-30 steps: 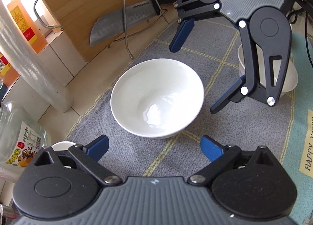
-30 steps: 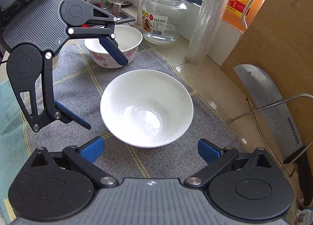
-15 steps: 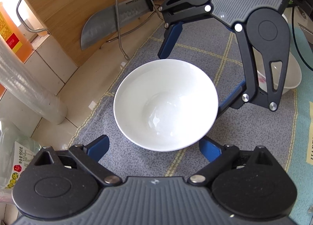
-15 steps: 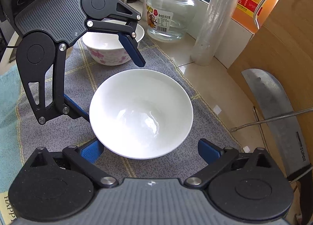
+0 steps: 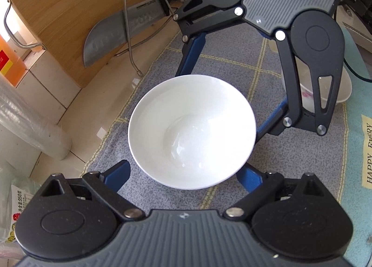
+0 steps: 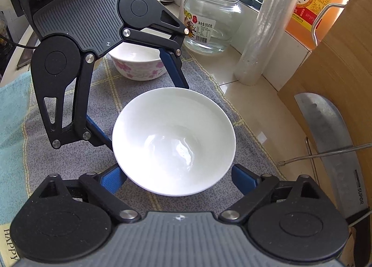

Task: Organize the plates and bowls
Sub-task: 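Grip the white bowl rim with the left gripper while the right gripper grips the opposite rim, then carry the bowl with both grippers over the other white bowl and lower it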

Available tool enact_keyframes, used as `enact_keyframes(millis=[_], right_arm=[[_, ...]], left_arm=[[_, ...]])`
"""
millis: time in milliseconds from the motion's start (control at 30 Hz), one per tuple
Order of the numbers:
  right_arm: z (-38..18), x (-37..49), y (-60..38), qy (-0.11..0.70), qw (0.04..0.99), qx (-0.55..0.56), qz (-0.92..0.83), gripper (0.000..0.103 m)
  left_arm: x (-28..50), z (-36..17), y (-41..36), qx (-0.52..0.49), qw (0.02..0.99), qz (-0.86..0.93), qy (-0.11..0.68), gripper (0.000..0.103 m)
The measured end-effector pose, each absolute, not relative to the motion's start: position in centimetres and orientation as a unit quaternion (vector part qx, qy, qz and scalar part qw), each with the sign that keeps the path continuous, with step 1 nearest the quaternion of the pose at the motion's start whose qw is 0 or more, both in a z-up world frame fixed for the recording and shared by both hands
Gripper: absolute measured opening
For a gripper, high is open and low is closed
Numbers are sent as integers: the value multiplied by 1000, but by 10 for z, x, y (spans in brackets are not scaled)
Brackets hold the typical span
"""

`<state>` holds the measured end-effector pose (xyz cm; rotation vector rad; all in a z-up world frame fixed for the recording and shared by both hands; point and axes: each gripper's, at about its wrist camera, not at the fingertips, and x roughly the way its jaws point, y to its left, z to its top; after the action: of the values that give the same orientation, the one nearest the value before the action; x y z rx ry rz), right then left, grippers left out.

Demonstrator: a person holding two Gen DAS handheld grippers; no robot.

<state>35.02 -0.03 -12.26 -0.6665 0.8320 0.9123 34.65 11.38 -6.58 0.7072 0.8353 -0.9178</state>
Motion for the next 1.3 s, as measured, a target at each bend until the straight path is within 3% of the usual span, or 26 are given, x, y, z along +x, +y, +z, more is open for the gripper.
enact_keyframes(millis=[333, 1300], right_arm=[[-121, 349, 0, 381, 764, -303, 423, 94], [-92, 313, -2, 358, 773, -311, 422, 94]], left_arm=[[346, -65, 113, 331, 744, -440, 379, 86], [307, -33, 106, 346, 753, -429, 361, 85]])
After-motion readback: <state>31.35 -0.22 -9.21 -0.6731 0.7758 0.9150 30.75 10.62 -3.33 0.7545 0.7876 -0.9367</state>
